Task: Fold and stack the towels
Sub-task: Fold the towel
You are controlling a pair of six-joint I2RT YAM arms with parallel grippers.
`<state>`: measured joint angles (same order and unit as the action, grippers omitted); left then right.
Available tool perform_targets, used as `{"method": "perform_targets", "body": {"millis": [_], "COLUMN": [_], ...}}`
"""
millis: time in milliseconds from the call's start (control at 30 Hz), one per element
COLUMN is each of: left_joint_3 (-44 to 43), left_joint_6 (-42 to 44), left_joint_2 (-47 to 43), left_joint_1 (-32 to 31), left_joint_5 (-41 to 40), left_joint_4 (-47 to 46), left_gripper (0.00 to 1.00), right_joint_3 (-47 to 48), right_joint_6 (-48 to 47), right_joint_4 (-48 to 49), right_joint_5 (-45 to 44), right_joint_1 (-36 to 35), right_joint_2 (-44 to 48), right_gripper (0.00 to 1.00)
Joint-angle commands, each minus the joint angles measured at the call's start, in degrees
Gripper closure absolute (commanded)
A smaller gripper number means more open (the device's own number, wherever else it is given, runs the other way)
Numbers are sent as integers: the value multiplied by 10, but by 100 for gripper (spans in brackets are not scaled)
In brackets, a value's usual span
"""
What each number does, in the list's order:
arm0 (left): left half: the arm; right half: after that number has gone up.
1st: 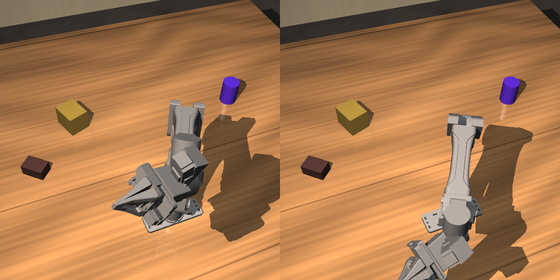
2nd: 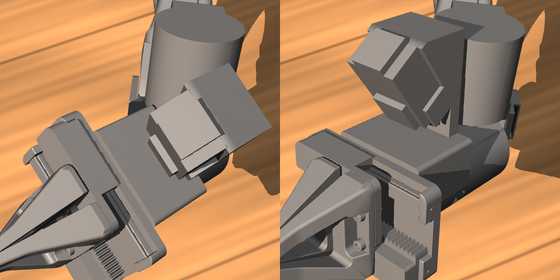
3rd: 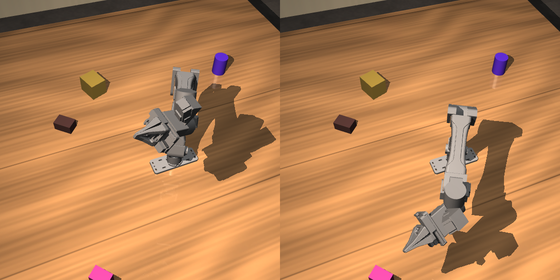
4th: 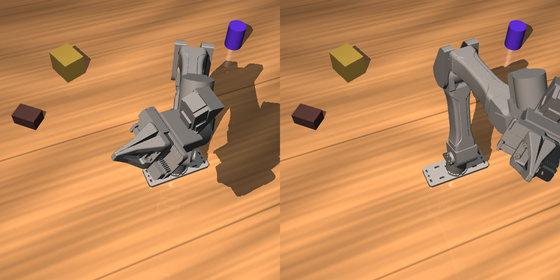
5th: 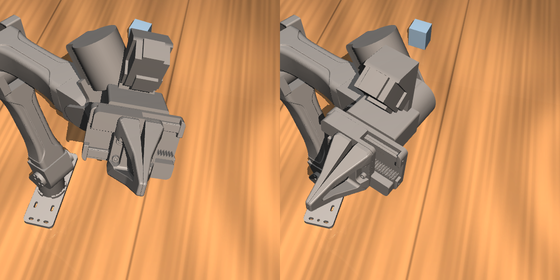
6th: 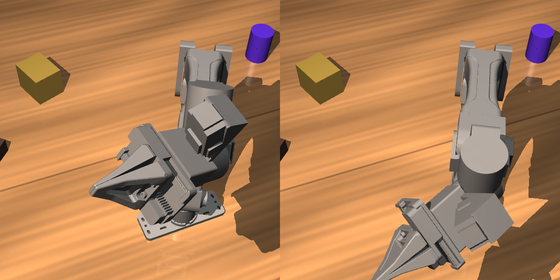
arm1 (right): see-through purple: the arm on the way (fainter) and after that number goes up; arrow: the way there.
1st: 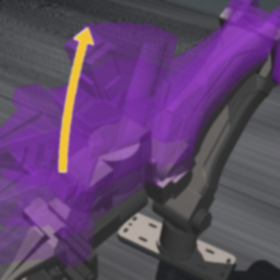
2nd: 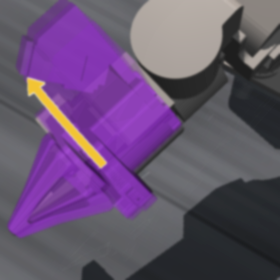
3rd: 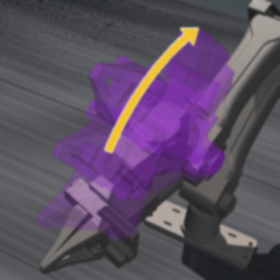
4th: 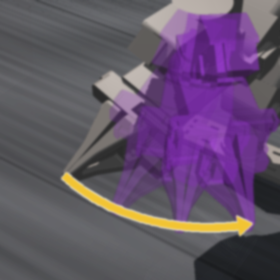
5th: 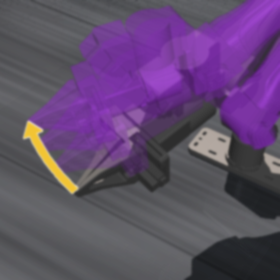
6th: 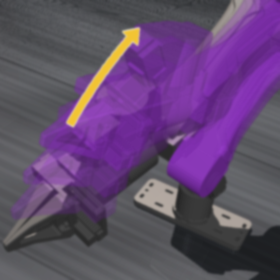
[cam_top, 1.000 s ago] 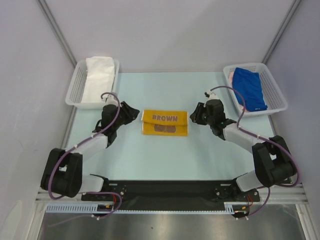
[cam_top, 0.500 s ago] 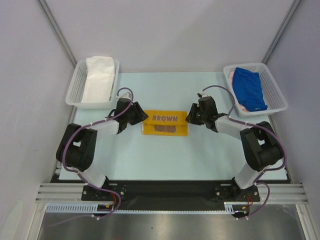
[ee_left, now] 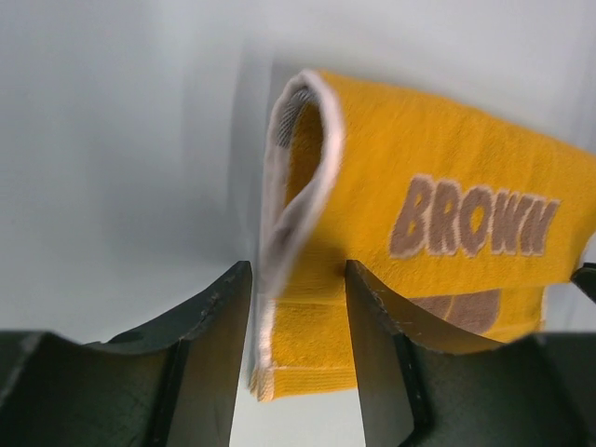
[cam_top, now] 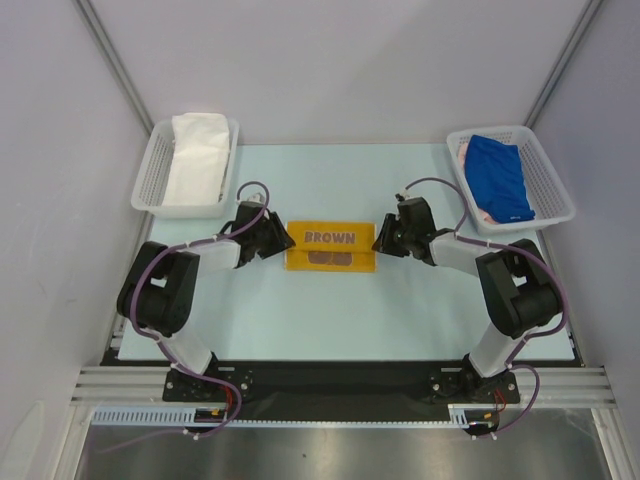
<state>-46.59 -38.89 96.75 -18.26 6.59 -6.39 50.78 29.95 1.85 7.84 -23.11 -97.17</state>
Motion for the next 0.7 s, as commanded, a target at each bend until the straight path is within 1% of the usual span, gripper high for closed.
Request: {"method": "perform_targets", "body": {"millis": [0,167,333,667], "left_joint_3": [-16,-14,-15,-31], "left_joint_6": [20,22,17,15], "left_joint_2": [-23,-34,-31,-20], "left_joint_1": [-4,-5,-4,-4], "left_joint_5": [-15,-24,-13,-12], "left_joint_4": [44,58,50,44], "left_gripper": [49,45,45,50], "right_joint_3": [-3,-10,-16,-6], "right_joint_6": [-8,0,12,21], "right_joint_4": [-11,-1,14,21], "right_joint_5": [-14,-12,-6,-4], "right_joint_1": [4,4,3,-7], "right_joint_2": [26,26,28,16], "right_gripper": [67,63,62,61]}}
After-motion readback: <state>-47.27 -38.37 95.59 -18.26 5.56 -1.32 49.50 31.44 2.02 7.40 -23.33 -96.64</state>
